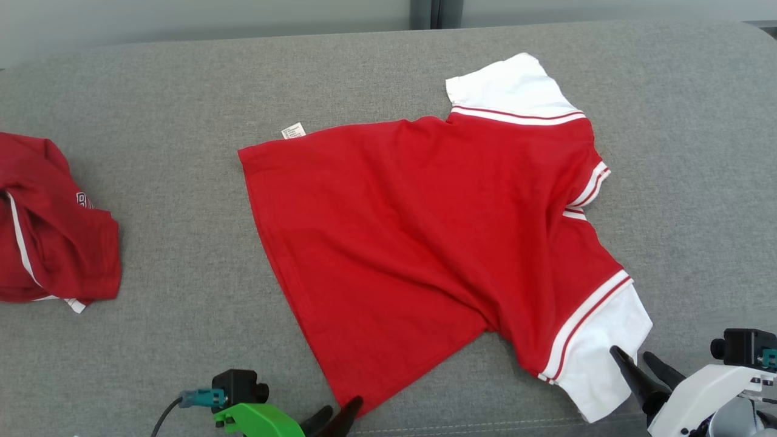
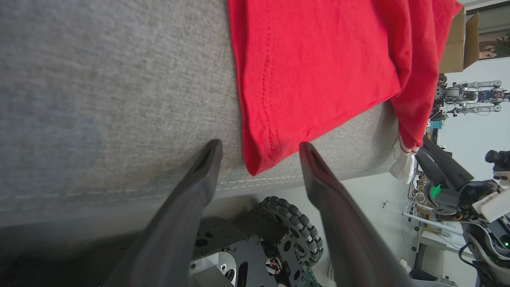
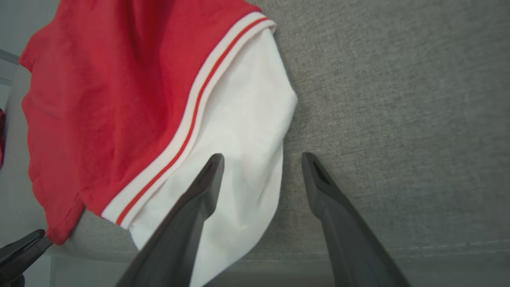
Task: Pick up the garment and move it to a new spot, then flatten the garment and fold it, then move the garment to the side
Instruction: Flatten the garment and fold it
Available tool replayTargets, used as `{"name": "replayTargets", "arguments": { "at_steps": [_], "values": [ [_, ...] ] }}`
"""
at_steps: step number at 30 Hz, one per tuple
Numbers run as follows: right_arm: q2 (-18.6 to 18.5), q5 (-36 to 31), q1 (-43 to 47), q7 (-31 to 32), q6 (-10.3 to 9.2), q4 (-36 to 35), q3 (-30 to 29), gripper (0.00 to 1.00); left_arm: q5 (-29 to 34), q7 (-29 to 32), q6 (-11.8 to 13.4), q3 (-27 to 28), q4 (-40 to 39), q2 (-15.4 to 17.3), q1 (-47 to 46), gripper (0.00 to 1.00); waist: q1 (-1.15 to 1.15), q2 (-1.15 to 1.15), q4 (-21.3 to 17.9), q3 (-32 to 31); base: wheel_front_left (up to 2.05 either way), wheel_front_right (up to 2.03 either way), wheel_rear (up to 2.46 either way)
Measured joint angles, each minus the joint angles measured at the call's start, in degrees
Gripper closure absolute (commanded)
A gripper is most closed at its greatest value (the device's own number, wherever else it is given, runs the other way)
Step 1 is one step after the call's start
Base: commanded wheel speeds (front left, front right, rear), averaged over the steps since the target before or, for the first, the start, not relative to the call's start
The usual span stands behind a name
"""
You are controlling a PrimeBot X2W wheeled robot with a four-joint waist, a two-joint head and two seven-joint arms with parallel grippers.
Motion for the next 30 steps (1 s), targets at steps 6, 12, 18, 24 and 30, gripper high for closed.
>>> {"name": "replayTargets", "arguments": {
  "at_steps": [6,12,18,24,30],
  "values": [
    [0.96,0.09,-0.92,0.77,0.71,0.63,1.22,0.0,-1.27,0.87,0.05,1.34,0.45,-0.74,0.0,0.0,0.0,0.0,-0.25,0.36,0.0,0.0,0.0],
    [1.55,0.08,-3.11,0.78,1.47,1.58,1.81,0.0,-2.15,2.15,0.08,1.92,0.8,-0.98,-0.08,0.0,0.0,0.0,-0.66,0.95,0.0,0.0,0.0],
    [2.55,0.08,-4.2,0.79,2.23,2.5,2.38,0.81,-2.14,2.89,0.66,1.99,1.2,-0.99,-0.19,0.93,0.0,0.0,-0.84,1.28,0.0,0.0,0.0],
    [2.98,0.0,-5.36,0.77,3.36,3.35,2.91,1.0,-2.12,2.89,1.08,2.0,1.16,-1.15,-0.27,1.0,0.0,0.0,-0.86,1.36,0.0,0.0,0.0],
    [3.39,-0.09,-6.23,-0.05,4.08,3.89,2.57,1.0,-1.42,2.71,1.11,2.18,-0.33,-0.94,-0.46,1.0,0.0,0.0,-0.72,1.11,0.0,0.0,0.0]
  ]
}}
